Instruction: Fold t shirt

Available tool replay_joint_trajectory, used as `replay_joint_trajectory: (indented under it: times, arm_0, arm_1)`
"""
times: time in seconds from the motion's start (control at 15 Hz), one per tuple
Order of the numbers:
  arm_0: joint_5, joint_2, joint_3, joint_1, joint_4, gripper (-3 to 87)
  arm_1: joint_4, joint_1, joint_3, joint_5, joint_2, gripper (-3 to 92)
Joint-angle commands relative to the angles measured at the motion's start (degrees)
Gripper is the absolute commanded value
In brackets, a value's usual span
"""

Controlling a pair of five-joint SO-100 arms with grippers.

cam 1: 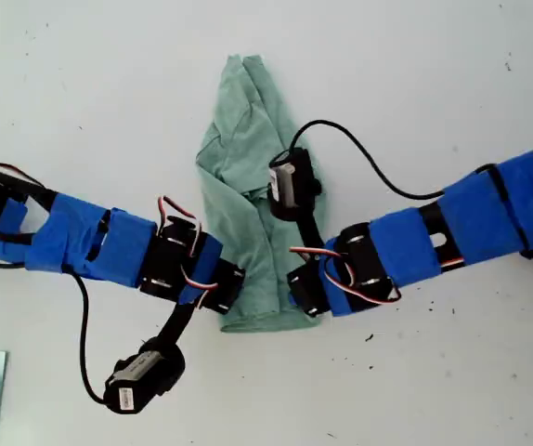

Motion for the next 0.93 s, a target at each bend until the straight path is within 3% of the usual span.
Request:
replay_joint_trajectory:
  times: [0.0, 0.27, 0.53, 0.87]
  arm_0:
    - [1.4, -0.4, -2.2, 2.8, -0.9, -0.2]
    - [2.7, 7.6, -7.6, 8.3, -0.4, -0.2]
    - [-0.8, 13.3, -7.6, 13.4, -1.1, -0.2]
    - [-2.5, 16.1, -3.2, 7.1, 2.4, -0.2]
  arm_1:
    - [1.2, -1.6, -2.1, -1.1, 0.6, 2.1]
    - [9.4, -5.4, -12.7, -4.5, 7.1, 2.2]
    - [9.9, -7.8, -11.9, -5.4, 13.5, 2.2]
    - [4.0, 4.0, -8.8, -14.2, 16.6, 2.2]
